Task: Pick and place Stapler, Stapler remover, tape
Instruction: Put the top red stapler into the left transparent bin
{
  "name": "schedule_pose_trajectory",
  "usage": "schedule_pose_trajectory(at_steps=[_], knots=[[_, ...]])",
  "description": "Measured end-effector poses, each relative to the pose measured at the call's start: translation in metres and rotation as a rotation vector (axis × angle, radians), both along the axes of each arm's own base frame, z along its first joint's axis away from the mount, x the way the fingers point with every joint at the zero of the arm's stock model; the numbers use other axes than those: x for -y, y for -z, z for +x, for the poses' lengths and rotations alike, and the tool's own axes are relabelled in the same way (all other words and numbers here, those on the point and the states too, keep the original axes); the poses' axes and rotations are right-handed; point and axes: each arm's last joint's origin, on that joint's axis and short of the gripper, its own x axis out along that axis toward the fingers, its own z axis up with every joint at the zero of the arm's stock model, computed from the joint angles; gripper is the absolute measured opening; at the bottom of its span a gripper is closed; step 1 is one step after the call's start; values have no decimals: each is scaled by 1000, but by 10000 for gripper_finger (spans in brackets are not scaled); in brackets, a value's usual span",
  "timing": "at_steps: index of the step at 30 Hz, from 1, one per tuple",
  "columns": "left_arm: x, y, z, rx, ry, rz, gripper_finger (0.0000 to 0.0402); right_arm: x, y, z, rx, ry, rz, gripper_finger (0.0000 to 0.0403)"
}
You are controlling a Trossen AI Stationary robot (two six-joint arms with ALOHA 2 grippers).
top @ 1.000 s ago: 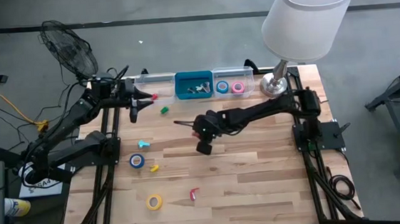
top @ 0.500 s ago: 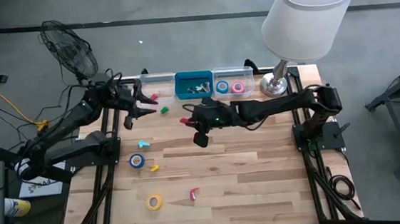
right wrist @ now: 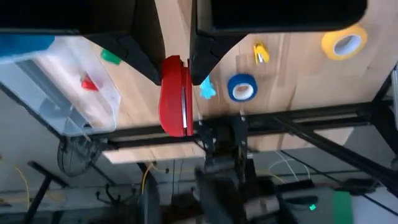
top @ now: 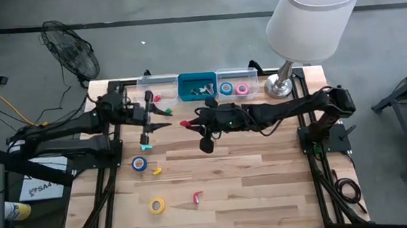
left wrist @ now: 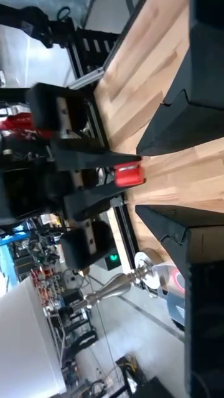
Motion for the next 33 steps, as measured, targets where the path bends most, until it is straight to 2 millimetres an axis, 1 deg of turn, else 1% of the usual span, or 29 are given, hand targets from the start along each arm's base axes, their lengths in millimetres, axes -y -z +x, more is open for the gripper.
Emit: schedule_pose_trajectory(at_steps=[6, 11, 14, 19, 22, 25, 31, 33], knots=[[14, 3, 19, 23, 29, 34, 136, 1, -4, -2, 13, -1, -25, 41], [17, 6, 27, 19, 8, 28, 139, 0, -4, -2, 9, -16, -29, 41], [17, 8, 29, 9, -9, 21, 158, 0, -4, -2, 5, -22, -38, 41], [15, 8, 29, 9, -33, -13, 214, 0, -3, -2, 1, -35, -34, 41], [16, 7, 29, 14, -15, -27, 238, 0, -4, -2, 3, -34, -34, 41], [16, 8, 29, 12, -18, -29, 247, 1, -4, -1, 12, -38, -32, 41], [14, 10, 40, 40, -22, -30, 248, 0, -3, 3, 37, -59, -36, 41], [14, 13, 44, 24, -22, -39, 248, 0, -3, 3, 40, -57, -36, 41]])
